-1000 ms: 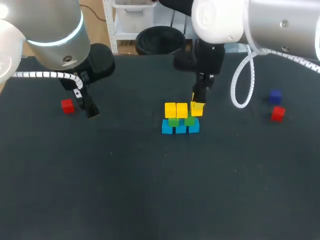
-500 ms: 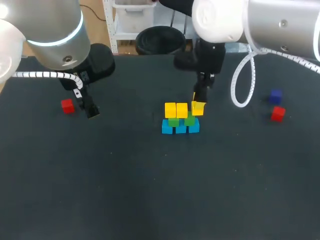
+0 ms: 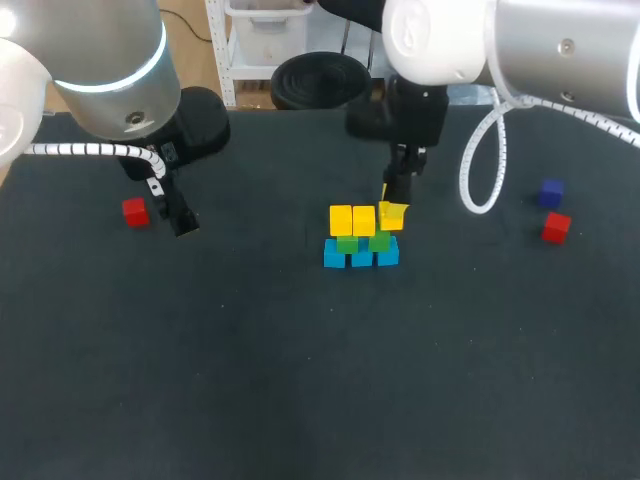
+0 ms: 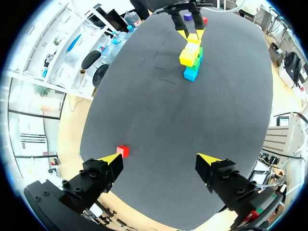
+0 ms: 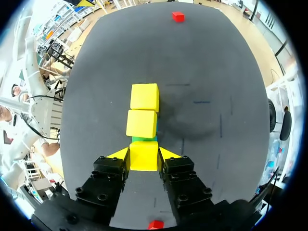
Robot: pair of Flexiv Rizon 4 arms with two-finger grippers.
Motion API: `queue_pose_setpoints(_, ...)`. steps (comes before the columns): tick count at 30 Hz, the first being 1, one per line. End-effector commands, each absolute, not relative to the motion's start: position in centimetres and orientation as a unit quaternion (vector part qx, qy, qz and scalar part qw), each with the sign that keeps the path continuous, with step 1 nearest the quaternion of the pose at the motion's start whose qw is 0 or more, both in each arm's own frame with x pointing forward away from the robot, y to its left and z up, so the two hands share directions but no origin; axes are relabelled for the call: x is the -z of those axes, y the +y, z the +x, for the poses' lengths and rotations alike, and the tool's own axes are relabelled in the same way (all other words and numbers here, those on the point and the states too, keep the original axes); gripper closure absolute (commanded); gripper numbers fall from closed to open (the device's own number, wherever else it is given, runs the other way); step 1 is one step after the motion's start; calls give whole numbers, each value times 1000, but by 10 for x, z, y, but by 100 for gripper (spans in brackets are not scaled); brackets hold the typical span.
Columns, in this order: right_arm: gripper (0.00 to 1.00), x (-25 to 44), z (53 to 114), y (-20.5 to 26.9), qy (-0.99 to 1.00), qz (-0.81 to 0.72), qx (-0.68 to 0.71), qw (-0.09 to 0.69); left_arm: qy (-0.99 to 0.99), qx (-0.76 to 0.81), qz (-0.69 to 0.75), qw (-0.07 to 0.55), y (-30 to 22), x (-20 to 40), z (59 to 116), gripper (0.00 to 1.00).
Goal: Place the blue cubes, place green cubes on the blue cubes, place the yellow cubes on the green cubes, then place the red cubes on the yellow cubes, and place purple cube on the red cubes.
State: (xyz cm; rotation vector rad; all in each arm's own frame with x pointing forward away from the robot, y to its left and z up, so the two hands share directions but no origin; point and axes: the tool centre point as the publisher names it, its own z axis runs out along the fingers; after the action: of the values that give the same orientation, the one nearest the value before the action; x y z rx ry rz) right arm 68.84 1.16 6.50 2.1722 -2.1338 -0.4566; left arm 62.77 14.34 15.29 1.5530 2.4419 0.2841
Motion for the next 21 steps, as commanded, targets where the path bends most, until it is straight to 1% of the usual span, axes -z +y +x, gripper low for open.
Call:
queue_pose_setpoints(1,100,-65,688,11,-693,705,148,32,833,-96,531,117,144,-153,628,0)
queue_pose_setpoints(21,100,-64,688,16,-688,709,152,31,833,-96,531,117,144,-153,628,0)
